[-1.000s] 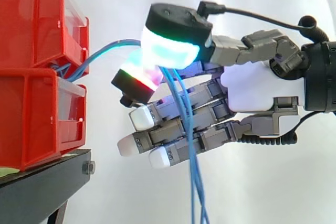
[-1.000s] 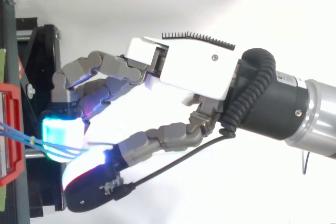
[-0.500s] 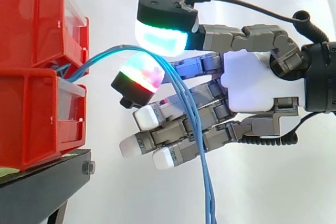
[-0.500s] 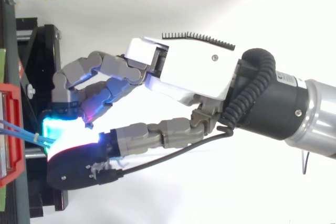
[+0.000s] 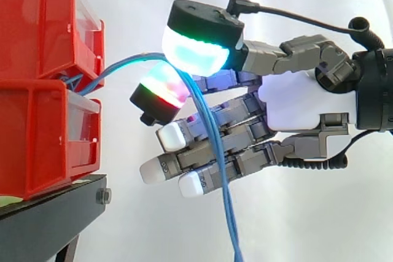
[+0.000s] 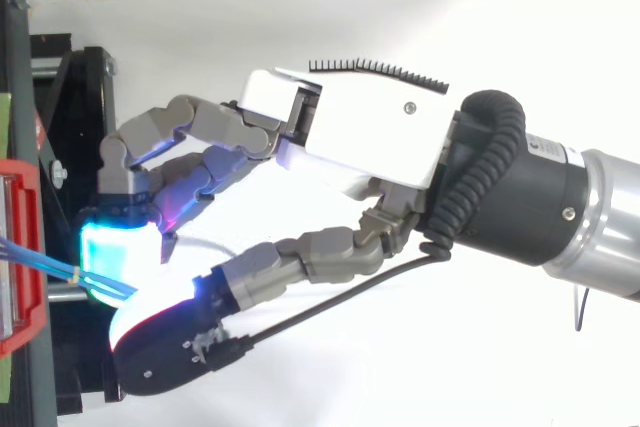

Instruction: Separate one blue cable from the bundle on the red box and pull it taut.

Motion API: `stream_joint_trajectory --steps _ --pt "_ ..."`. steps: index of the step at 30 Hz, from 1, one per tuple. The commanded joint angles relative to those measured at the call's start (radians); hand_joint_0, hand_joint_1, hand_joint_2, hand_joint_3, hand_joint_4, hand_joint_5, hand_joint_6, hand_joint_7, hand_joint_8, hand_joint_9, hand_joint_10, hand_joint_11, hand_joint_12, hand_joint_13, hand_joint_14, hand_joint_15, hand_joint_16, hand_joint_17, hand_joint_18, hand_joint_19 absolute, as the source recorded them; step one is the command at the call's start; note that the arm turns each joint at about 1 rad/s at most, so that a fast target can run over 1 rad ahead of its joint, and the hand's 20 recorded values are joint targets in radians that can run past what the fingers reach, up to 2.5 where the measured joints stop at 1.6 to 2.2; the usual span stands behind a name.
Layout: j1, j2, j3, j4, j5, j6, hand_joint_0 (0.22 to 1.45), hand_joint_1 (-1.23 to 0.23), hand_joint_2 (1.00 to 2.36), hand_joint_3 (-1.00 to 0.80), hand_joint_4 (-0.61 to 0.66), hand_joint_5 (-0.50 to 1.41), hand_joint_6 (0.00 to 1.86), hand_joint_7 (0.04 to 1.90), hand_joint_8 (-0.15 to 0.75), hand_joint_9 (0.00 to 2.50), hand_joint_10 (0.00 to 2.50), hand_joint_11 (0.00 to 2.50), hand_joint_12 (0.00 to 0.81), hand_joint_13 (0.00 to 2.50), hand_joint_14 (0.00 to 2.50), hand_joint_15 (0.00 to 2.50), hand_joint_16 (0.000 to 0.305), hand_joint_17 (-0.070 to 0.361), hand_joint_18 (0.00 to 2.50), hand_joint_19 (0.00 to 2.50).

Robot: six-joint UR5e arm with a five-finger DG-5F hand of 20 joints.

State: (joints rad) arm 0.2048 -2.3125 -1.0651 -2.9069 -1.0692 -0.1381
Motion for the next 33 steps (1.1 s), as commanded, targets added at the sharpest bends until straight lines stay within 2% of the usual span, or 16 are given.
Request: stream_joint_trajectory --steps 1,5,7,12,16,19,21,23,27,28,31,33 --pt "-0.001 -0.001 0.001 0.000 0.000 0.000 0.77 -0.93 1.00 -0.50 0.07 -0.19 0.92 1.07 0.327 0.87 0.01 0.59 0.381 0.66 0.01 0.22 0.043 0.098 0.72 0.27" --pt "-0.001 -0.001 0.001 0.000 -0.002 0.000 0.65 -0.90 1.00 -0.50 0.11 -0.17 0.91 1.07 0.340 0.89 0.01 0.59 0.383 0.66 0.01 0.24 0.043 0.098 0.72 0.30" --pt "-0.001 -0.001 0.001 0.000 0.000 0.000 0.55 -0.81 1.00 -0.50 0.13 -0.16 0.90 1.09 0.356 0.91 0.01 0.60 0.393 0.67 0.01 0.25 0.046 0.104 0.72 0.31" --pt "0.001 -0.001 0.001 -0.002 -0.002 0.003 0.55 -0.64 1.00 -0.49 0.13 -0.14 0.88 1.11 0.366 0.94 0.01 0.59 0.402 0.67 0.01 0.25 0.047 0.105 0.72 0.34" --pt "0.001 -0.001 0.001 -0.006 -0.003 0.006 0.57 -0.58 1.01 -0.35 0.11 -0.13 0.85 1.12 0.355 0.94 0.01 0.58 0.397 0.67 0.01 0.26 0.046 0.104 0.70 0.36" --pt "0.001 -0.001 0.001 -0.006 -0.003 0.006 0.56 -0.56 1.01 -0.24 0.11 -0.13 0.82 1.05 0.363 0.95 0.01 0.56 0.406 0.67 0.01 0.26 0.048 0.108 0.69 0.36" --pt "-0.001 -0.001 0.001 -0.006 -0.003 0.006 0.56 -0.55 1.01 -0.20 0.14 -0.12 0.81 1.01 0.385 0.96 0.01 0.55 0.432 0.68 0.01 0.25 0.053 0.119 0.73 0.33" --pt "-0.001 -0.001 0.001 -0.006 -0.003 0.006 0.57 -0.64 1.01 -0.14 0.17 -0.10 0.75 1.02 0.400 0.96 0.01 0.55 0.452 0.69 0.01 0.26 0.057 0.128 0.76 0.32" --pt "-0.001 -0.001 0.001 -0.006 -0.003 0.006 0.57 -0.72 1.01 -0.14 0.19 -0.12 0.74 1.01 0.393 0.92 0.01 0.57 0.450 0.67 0.01 0.26 0.057 0.128 0.74 0.31" --pt "-0.002 0.001 0.001 -0.005 -0.006 0.006 0.57 -0.76 1.01 -0.15 0.19 -0.14 0.77 0.97 0.390 0.91 0.01 0.57 0.451 0.67 0.01 0.26 0.057 0.128 0.74 0.31" --pt "-0.004 -0.001 0.007 -0.005 -0.009 0.012 0.55 -0.78 1.01 -0.26 0.16 -0.14 0.76 1.04 0.351 0.88 0.01 0.58 0.407 0.64 0.01 0.27 0.048 0.109 0.67 0.37" --pt "-0.004 -0.001 0.007 -0.002 -0.009 0.020 0.53 -0.77 1.01 -0.34 0.17 -0.14 0.77 1.01 0.355 0.88 0.01 0.58 0.413 0.64 0.01 0.27 0.050 0.112 0.67 0.36"
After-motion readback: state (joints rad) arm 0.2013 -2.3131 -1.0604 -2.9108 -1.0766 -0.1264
